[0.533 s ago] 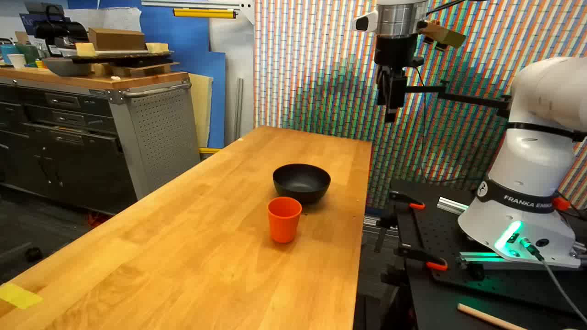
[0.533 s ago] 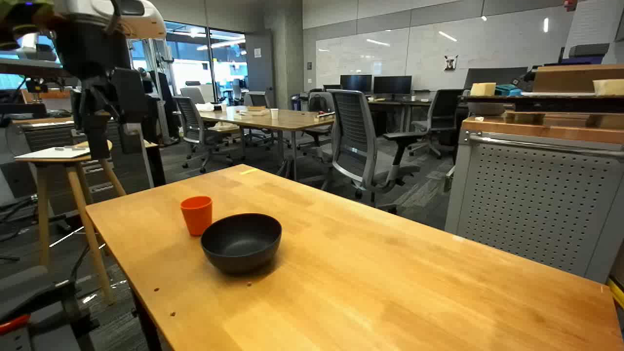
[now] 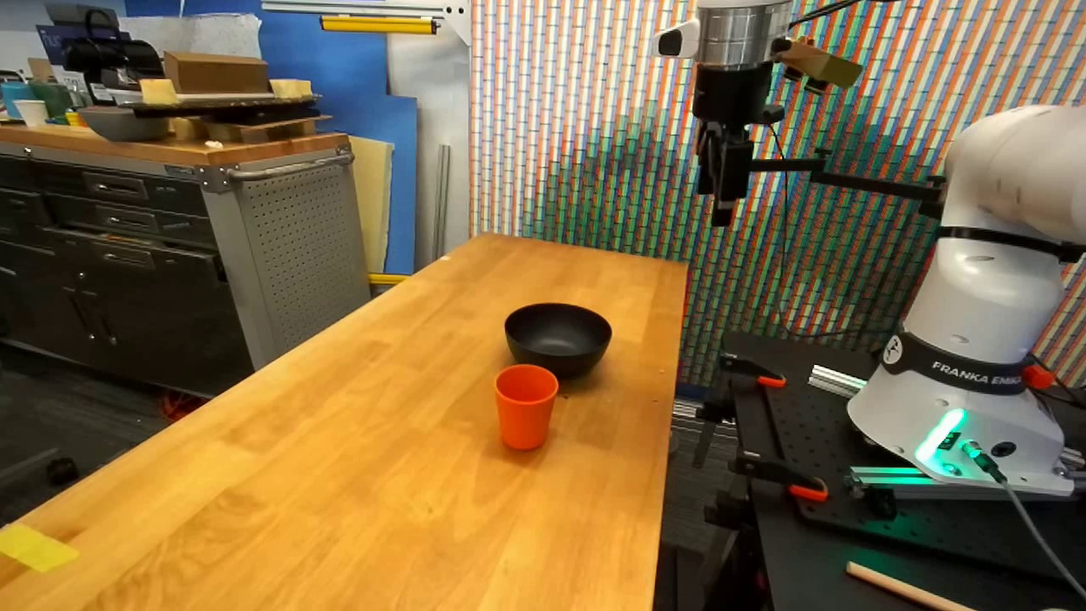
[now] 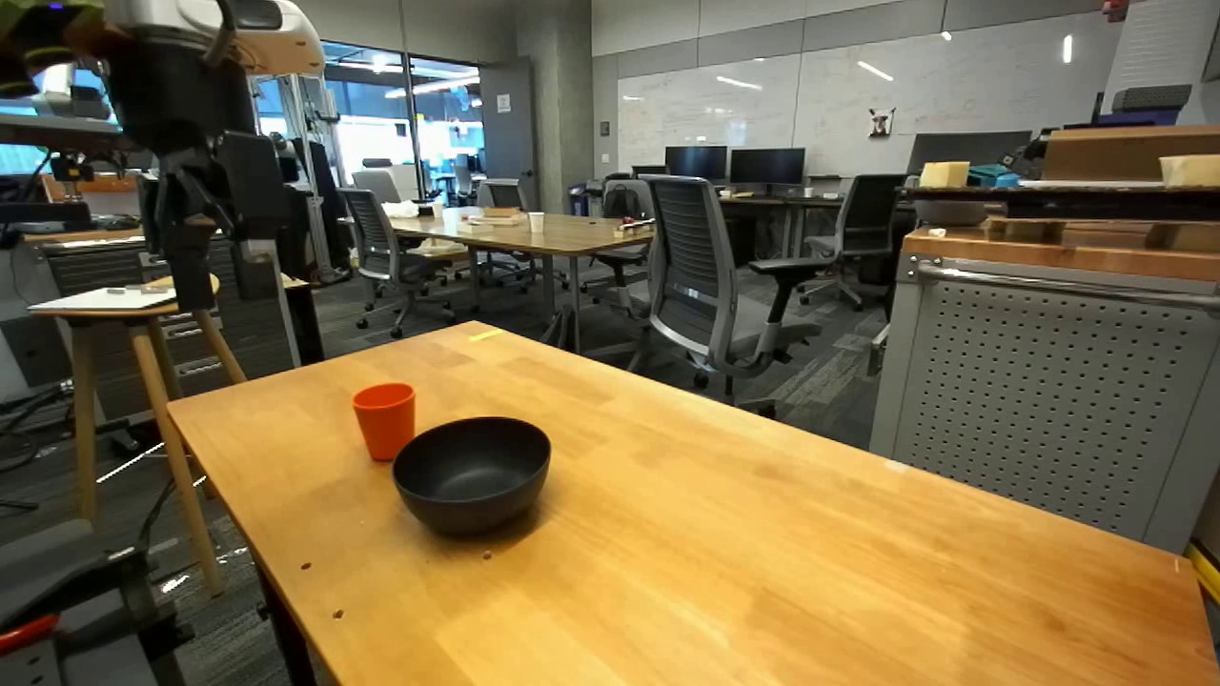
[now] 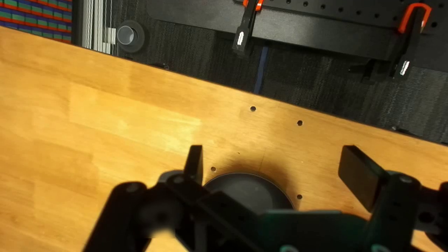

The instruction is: Pick up the orange cup and put it in the black bowl

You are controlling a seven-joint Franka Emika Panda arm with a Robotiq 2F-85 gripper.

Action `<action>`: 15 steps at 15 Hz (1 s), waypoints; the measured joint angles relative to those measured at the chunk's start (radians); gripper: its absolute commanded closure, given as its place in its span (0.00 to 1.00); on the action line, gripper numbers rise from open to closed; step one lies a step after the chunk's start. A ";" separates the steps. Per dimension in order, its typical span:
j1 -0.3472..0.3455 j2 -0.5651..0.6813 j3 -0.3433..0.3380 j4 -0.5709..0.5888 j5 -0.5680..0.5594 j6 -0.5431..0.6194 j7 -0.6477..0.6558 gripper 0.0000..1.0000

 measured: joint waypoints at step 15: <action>0.227 0.600 0.022 0.050 0.366 0.798 0.005 0.00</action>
